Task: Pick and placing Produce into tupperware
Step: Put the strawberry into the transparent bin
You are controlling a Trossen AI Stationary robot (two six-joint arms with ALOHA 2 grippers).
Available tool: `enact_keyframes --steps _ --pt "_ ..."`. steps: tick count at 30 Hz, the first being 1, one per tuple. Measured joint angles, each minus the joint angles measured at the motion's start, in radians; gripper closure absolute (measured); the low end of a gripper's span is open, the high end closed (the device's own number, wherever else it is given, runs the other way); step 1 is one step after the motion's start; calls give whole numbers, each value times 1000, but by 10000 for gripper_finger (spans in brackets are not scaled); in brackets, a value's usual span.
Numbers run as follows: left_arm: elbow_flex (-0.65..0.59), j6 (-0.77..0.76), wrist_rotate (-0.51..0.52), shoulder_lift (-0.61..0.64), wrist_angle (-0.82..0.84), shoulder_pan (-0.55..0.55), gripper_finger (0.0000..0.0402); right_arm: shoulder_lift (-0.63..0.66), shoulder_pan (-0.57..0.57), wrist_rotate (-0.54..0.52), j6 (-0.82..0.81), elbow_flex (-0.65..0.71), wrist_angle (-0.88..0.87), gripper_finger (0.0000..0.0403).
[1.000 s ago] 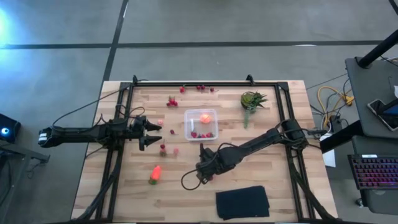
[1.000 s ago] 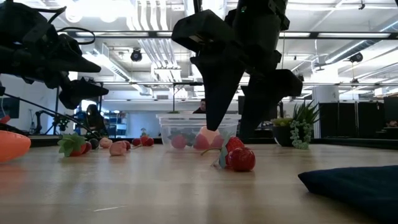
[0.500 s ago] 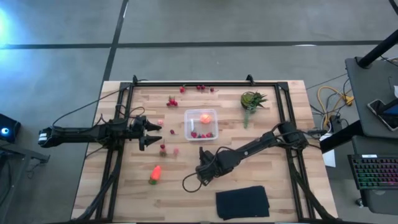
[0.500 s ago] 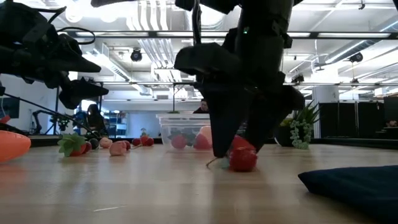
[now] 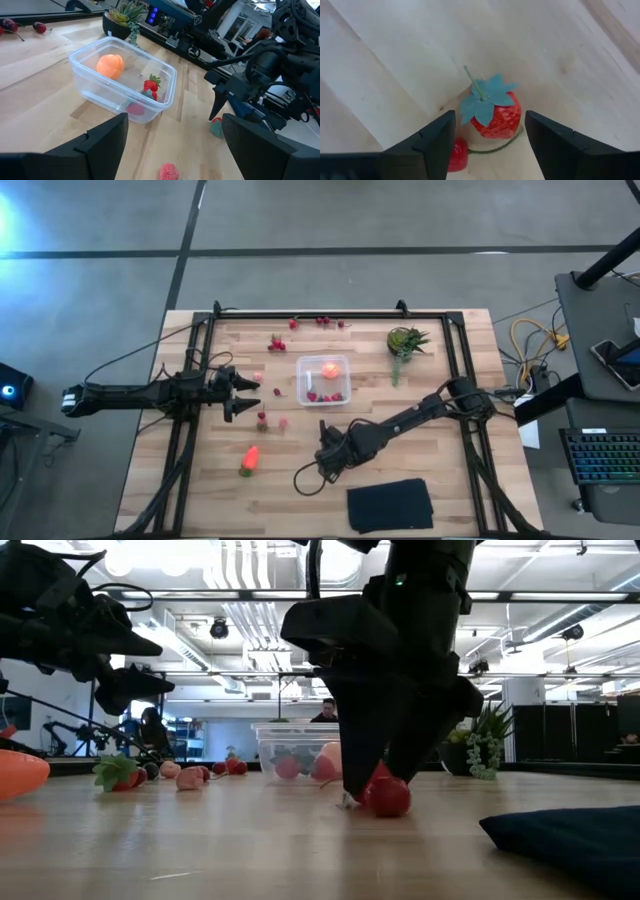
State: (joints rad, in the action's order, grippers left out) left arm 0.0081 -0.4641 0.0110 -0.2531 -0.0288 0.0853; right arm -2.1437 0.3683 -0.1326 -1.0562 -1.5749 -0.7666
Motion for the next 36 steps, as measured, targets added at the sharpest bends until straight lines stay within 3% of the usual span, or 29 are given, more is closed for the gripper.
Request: enact_keyframes --steps 26,36 --pt "0 0 0 -2 0 0 95 0 -15 -29 83 8 25 185" --pt "0 0 0 -2 0 0 95 0 -16 -26 54 8 24 235"
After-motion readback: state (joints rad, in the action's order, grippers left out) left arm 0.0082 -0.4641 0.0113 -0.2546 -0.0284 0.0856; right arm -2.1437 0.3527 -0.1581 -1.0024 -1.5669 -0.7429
